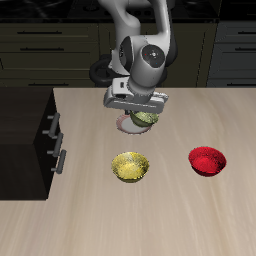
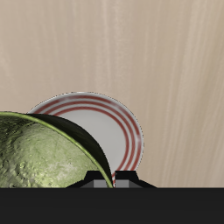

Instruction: Place the green bowl on the plate

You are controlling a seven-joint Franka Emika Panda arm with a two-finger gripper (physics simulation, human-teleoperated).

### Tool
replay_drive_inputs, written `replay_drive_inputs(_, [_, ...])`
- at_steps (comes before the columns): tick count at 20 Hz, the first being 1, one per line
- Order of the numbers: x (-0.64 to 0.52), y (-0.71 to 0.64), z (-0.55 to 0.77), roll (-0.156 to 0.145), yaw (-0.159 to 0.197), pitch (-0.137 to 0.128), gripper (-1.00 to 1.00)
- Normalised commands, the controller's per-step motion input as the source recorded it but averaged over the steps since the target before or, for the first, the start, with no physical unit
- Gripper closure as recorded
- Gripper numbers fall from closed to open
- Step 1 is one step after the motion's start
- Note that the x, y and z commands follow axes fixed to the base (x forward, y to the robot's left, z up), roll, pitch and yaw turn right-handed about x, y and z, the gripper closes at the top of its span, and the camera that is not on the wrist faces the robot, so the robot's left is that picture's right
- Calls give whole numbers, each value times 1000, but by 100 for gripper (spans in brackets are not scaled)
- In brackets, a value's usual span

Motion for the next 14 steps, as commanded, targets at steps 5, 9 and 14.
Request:
replay_drive_inputs(5, [43, -12, 47, 62, -37, 15, -100])
replay_drive_inputs(9, [61, -52, 136, 9, -12, -11, -100])
replay_drive_inputs(14, [32, -16, 55, -3, 3, -8, -100])
